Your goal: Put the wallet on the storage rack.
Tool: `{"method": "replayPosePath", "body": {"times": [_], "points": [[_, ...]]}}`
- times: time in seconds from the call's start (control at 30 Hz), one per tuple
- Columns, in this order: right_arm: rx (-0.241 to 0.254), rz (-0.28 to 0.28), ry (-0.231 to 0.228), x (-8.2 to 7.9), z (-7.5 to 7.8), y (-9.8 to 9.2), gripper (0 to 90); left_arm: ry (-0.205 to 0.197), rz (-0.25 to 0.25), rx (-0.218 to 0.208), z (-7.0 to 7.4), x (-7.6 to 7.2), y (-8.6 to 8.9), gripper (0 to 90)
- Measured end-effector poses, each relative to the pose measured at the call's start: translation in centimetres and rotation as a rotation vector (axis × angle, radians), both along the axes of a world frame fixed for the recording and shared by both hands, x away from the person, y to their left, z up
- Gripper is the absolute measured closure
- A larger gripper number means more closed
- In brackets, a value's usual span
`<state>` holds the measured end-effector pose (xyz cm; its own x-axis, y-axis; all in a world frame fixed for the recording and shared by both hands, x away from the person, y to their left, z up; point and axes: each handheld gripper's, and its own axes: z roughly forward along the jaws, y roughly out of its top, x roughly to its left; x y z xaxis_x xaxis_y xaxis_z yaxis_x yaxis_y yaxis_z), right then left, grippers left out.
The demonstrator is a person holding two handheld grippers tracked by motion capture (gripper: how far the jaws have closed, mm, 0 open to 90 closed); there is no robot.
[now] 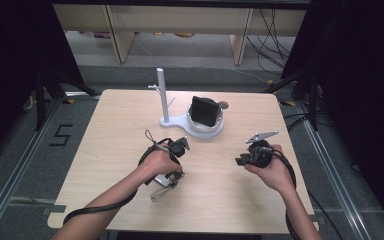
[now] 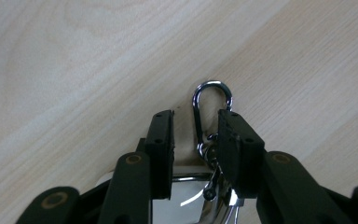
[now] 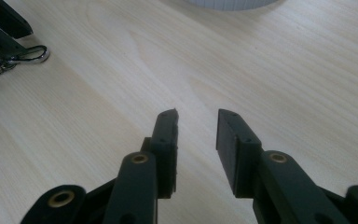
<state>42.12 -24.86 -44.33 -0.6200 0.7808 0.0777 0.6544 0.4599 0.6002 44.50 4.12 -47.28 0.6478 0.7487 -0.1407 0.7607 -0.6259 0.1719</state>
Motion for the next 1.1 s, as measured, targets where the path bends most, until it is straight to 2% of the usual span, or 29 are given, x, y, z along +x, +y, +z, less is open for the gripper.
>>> {"method": "replayPosePath", "body": {"times": [0.03, 0.1, 0.13, 0.17, 0.27, 0.37, 0.4, 0.43, 0.53, 0.57, 0.6, 0.67, 0.73, 0.77, 0.8, 0.83, 0.9, 0.93, 0.97, 1.0, 1.03, 1.1], "points": [[-0.001, 0.001, -0.002, 0.0, 0.0, 0.0, 69.0, -0.013, -0.021, 0.007, 0.0, 0.1, 0.0, 64.6], [-0.007, 0.008, -0.012, 0.0, -0.1, 0.0, 69.0, -0.005, -0.023, 0.008, -0.1, -0.1, -0.2, 64.4], [-0.002, 0.002, -0.001, 0.0, 0.0, 0.0, 68.9, 0.003, -0.015, 0.003, -0.2, -0.3, -0.2, 64.2], [-0.001, 0.0, -0.001, 0.0, 0.0, 0.0, 68.9, -0.005, -0.04, 0.012, -0.1, -0.3, -0.3, 64.0], [-0.002, 0.002, 0.0, 0.0, -0.1, -0.1, 68.8, 0.004, -0.033, 0.001, -0.2, -0.7, -0.5, 63.0], [-0.001, -0.001, 0.003, 0.0, -0.1, 0.0, 68.6, 0.01, -0.057, 0.019, -0.5, -0.7, -0.6, 62.5], [-0.001, -0.001, 0.002, -0.1, -0.1, 0.0, 68.6, 0.017, -0.049, 0.018, -0.5, -0.8, -0.6, 62.5], [0.0, -0.002, 0.002, -0.1, -0.1, -0.1, 68.5, 0.016, -0.044, 0.017, -0.5, -0.8, -0.6, 63.4], [0.0, -0.002, 0.002, -0.1, -0.1, -0.1, 68.4, 0.007, -0.073, 0.032, -0.5, -0.6, -0.5, 64.0], [0.0, -0.002, 0.002, -0.1, -0.1, -0.1, 68.3, 0.015, -0.057, 0.03, -0.5, -0.7, -0.5, 64.8], [0.0, -0.003, 0.002, -0.1, -0.1, -0.1, 68.3, -0.011, -0.081, 0.049, -0.5, -0.7, -0.5, 66.4], [0.001, -0.002, 0.001, -0.1, -0.1, -0.1, 68.2, -0.021, -0.1, 0.07, -0.5, -0.8, -0.6, 69.1], [0.002, -0.008, 0.008, -0.1, -0.1, 0.0, 68.2, -0.013, -0.12, 0.091, -0.4, -0.8, -0.6, 72.0], [0.004, -0.01, 0.01, -0.2, 0.0, 0.0, 68.2, -0.027, -0.123, 0.091, -0.5, -0.9, -0.7, 72.3], [0.006, -0.011, 0.008, -0.2, 0.0, 0.0, 68.2, -0.025, -0.141, 0.104, -0.4, -1.0, -0.7, 72.6], [0.007, -0.011, 0.008, -0.2, 0.0, 0.0, 68.2, -0.054, -0.185, 0.115, -0.4, -1.0, -0.6, 73.0], [0.025, -0.014, -0.013, -0.3, -0.3, 0.1, 68.2, -0.068, -0.207, 0.112, -0.4, -1.3, -0.6, 73.3], [0.003, 0.0, -0.003, -0.3, -0.1, 0.0, 68.2, -0.072, -0.22, 0.107, -0.4, -1.3, -0.4, 73.7], [0.007, 0.006, -0.008, -0.3, -0.1, 0.0, 68.2, -0.079, -0.22, 0.096, -0.4, -1.4, -0.3, 73.8], [0.007, -0.008, 0.012, -0.4, -0.1, 0.0, 68.2, -0.085, -0.232, 0.091, -0.4, -1.5, -0.2, 74.0], [0.003, -0.002, 0.002, -0.4, -0.2, -0.1, 68.2, -0.087, -0.237, 0.089, -0.4, -1.6, 0.0, 74.2], [0.008, -0.004, -0.004, -0.4, -0.2, -0.1, 68.3, -0.103, -0.23, 0.057, -0.3, -1.8, 0.2, 76.1]]}}
